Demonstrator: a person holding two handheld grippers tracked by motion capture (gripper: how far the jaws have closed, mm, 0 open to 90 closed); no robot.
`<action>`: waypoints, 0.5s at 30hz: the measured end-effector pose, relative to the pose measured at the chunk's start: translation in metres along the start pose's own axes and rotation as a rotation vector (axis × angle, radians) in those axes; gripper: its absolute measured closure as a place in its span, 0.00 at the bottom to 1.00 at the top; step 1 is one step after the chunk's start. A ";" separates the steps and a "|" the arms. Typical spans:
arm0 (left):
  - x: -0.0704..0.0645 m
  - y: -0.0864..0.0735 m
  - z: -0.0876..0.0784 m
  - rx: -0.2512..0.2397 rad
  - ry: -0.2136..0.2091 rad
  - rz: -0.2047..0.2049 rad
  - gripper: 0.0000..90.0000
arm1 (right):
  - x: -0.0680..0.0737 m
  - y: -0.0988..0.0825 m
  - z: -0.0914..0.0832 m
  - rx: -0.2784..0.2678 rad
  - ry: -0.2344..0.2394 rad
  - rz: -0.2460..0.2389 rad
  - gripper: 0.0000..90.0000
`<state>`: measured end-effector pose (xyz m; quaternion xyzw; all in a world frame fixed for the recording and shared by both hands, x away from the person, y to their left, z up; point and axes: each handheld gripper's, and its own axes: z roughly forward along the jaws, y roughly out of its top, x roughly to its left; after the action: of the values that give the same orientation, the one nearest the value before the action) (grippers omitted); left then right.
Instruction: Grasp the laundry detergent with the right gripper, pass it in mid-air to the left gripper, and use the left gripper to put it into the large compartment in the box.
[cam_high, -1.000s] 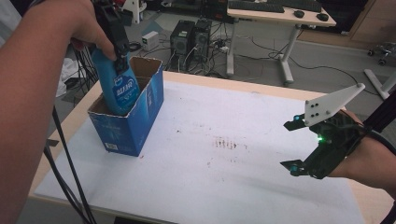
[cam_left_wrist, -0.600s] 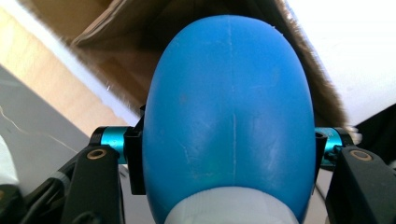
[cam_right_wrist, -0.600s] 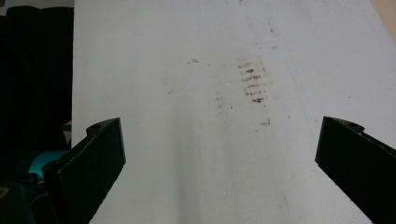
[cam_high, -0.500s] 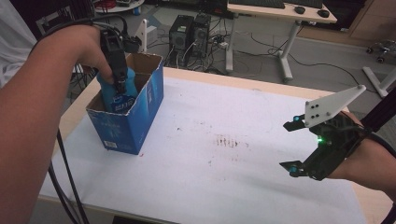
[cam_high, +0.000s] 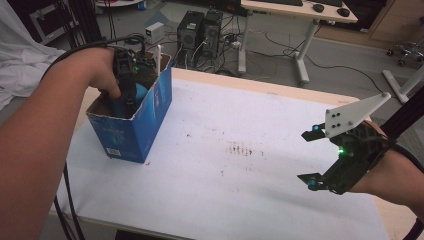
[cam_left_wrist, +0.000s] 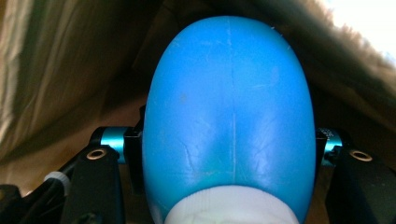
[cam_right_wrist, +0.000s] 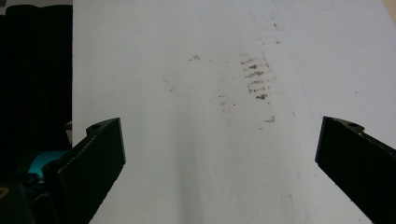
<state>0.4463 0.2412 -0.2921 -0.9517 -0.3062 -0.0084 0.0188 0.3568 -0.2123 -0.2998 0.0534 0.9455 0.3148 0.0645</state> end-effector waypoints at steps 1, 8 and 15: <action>0.000 0.000 0.000 0.005 -0.003 0.003 0.43 | 0.000 0.000 0.000 0.000 0.000 0.000 0.01; 0.002 -0.002 0.001 0.006 -0.012 -0.001 0.43 | -0.001 -0.001 0.002 -0.001 0.001 -0.001 0.01; 0.001 -0.002 -0.001 0.009 -0.011 -0.005 0.37 | 0.000 0.000 0.003 0.004 0.003 -0.004 0.01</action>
<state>0.4461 0.2434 -0.2910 -0.9509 -0.3088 -0.0018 0.0211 0.3573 -0.2103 -0.3021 0.0514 0.9463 0.3127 0.0636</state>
